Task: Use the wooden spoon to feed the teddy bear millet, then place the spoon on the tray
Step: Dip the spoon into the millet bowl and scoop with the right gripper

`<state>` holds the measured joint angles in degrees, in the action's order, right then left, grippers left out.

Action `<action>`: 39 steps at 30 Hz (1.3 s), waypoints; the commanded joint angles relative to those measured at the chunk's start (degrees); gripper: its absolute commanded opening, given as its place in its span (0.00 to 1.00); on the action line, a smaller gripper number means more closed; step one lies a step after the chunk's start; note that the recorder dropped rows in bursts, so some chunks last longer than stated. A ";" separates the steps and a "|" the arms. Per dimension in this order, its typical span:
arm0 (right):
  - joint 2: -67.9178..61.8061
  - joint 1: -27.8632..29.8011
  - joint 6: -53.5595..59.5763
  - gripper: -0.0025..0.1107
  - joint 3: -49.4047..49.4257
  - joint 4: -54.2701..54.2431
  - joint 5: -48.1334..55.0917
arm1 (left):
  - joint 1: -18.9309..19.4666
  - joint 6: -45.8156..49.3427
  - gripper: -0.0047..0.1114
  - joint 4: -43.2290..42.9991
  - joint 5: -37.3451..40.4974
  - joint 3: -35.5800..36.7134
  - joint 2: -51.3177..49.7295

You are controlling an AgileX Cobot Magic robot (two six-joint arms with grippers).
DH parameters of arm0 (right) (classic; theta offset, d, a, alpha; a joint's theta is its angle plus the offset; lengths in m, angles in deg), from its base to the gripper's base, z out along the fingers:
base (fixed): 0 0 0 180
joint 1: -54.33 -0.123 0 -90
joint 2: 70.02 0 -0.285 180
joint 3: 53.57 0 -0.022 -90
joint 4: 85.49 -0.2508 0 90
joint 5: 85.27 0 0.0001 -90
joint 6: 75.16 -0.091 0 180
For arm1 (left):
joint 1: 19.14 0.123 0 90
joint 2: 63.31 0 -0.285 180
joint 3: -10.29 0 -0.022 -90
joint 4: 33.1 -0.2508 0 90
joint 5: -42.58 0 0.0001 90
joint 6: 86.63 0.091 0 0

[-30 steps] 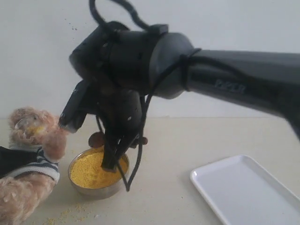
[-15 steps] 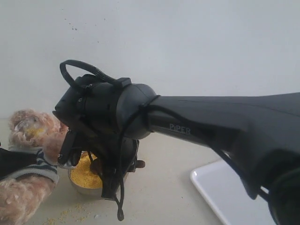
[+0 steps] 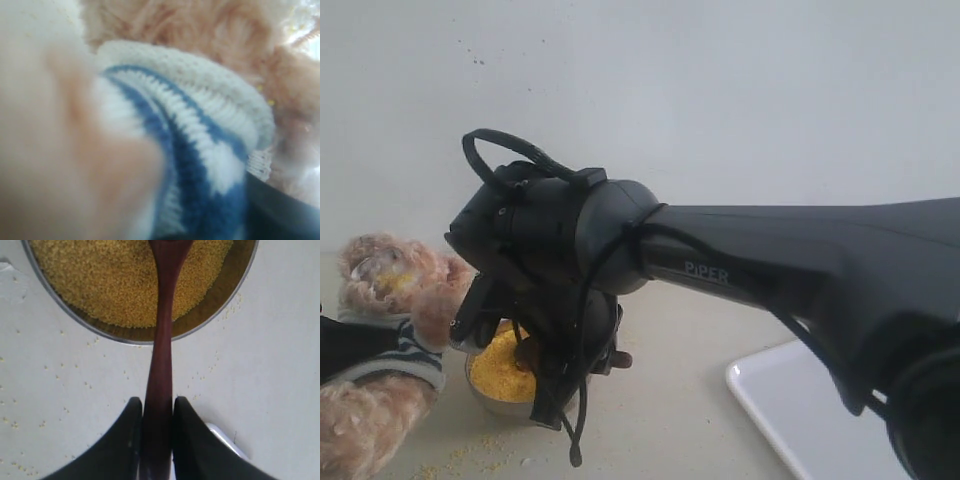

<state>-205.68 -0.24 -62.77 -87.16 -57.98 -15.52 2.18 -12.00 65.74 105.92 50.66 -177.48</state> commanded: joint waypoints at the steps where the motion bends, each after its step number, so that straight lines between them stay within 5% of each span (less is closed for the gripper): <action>1: 0.01 0.92 -0.31 0.02 -0.50 -2.76 0.21 | 0.13 0.42 0.08 1.11 1.17 -0.51 -0.08; 26: 2.47 0.92 -4.38 0.02 -0.50 -4.69 0.21 | 0.13 0.42 0.08 1.11 1.16 -0.51 -0.08; 39: 5.97 6.12 -1.53 0.02 -0.50 -14.31 0.21 | 0.13 6.55 0.08 1.11 0.87 -0.51 -0.08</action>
<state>-201.37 4.12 -65.30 -87.16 -67.50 -15.41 2.18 -9.92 65.74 105.87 50.66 -177.48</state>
